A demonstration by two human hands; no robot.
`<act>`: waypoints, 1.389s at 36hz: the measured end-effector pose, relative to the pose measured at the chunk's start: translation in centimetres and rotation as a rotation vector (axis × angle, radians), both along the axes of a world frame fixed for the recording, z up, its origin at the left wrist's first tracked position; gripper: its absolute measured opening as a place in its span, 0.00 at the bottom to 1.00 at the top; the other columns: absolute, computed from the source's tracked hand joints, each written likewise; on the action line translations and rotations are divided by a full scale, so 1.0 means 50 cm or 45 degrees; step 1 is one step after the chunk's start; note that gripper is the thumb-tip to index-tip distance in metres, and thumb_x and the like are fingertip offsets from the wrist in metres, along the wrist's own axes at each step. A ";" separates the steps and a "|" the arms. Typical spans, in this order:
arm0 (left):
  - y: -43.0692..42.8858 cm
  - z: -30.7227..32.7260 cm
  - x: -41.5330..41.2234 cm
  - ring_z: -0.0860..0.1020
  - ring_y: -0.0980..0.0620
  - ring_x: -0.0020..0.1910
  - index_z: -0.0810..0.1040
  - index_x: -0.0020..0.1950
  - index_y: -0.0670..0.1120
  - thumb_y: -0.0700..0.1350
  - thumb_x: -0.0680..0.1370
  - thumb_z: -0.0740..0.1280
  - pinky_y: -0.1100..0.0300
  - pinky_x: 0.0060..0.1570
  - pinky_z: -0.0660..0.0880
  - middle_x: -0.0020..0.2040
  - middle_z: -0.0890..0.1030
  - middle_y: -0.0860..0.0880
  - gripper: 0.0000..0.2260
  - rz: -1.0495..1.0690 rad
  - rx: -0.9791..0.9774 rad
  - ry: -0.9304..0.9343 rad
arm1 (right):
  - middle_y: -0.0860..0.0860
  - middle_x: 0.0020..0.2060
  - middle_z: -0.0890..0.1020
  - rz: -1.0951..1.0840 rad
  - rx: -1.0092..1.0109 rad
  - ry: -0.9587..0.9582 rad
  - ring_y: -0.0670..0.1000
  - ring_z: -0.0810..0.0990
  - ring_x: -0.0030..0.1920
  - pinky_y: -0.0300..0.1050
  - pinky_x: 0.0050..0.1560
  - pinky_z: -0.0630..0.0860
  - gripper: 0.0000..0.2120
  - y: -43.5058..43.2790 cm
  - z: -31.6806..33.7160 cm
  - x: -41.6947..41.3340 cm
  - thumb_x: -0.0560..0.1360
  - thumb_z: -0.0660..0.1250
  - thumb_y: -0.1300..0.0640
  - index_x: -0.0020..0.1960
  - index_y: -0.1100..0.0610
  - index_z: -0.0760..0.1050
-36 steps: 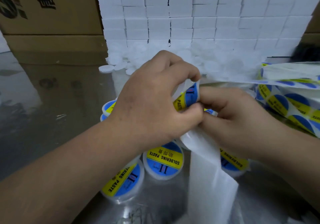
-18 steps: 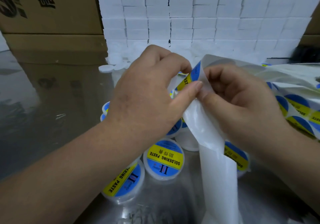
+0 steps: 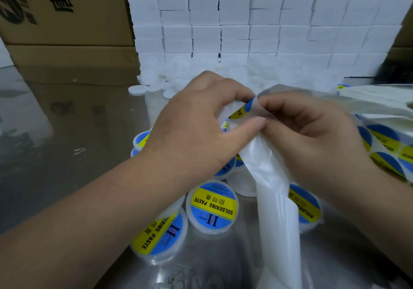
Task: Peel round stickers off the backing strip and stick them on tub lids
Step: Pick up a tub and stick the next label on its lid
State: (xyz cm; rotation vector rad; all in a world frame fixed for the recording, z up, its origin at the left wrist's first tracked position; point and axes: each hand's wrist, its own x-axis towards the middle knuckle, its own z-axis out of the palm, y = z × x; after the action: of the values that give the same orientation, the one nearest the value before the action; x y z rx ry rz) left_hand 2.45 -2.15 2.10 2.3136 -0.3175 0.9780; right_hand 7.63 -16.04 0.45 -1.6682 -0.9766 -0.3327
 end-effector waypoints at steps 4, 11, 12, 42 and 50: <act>0.004 0.002 0.003 0.72 0.65 0.44 0.70 0.39 0.66 0.54 0.68 0.66 0.73 0.45 0.67 0.42 0.73 0.59 0.07 0.058 -0.045 0.021 | 0.38 0.39 0.82 0.005 0.024 -0.027 0.41 0.81 0.42 0.38 0.45 0.76 0.11 0.001 0.003 0.000 0.70 0.66 0.54 0.42 0.36 0.79; 0.019 0.016 0.018 0.73 0.62 0.33 0.78 0.37 0.50 0.47 0.74 0.65 0.75 0.30 0.66 0.32 0.77 0.56 0.07 0.082 -0.611 0.082 | 0.41 0.36 0.80 0.022 0.103 -0.008 0.42 0.78 0.38 0.40 0.42 0.73 0.16 -0.001 0.001 0.009 0.69 0.65 0.59 0.44 0.36 0.74; 0.020 0.018 0.018 0.73 0.61 0.33 0.78 0.37 0.50 0.48 0.74 0.66 0.76 0.30 0.66 0.33 0.77 0.55 0.07 0.075 -0.639 0.057 | 0.43 0.36 0.80 0.013 0.088 -0.006 0.44 0.78 0.37 0.42 0.42 0.72 0.16 -0.001 0.001 0.008 0.69 0.65 0.58 0.45 0.35 0.73; 0.033 0.005 0.032 0.73 0.59 0.32 0.74 0.36 0.51 0.61 0.73 0.64 0.61 0.37 0.75 0.29 0.74 0.61 0.14 0.285 -0.734 0.042 | 0.44 0.53 0.73 -0.529 0.022 -0.534 0.32 0.72 0.44 0.26 0.41 0.68 0.20 -0.009 0.014 0.007 0.68 0.62 0.68 0.47 0.42 0.68; 0.025 0.000 0.019 0.71 0.54 0.35 0.71 0.37 0.53 0.62 0.70 0.66 0.58 0.35 0.66 0.38 0.73 0.54 0.14 0.293 -0.497 -0.056 | 0.37 0.29 0.78 -0.326 -0.172 -0.319 0.34 0.75 0.37 0.24 0.38 0.67 0.17 -0.006 0.014 -0.011 0.65 0.59 0.64 0.34 0.42 0.76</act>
State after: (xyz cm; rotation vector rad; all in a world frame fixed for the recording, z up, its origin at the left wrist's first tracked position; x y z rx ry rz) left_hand 3.42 -0.90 2.09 2.0006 0.1193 1.0925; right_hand 7.07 -16.33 1.16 -1.9123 -0.9851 -0.6723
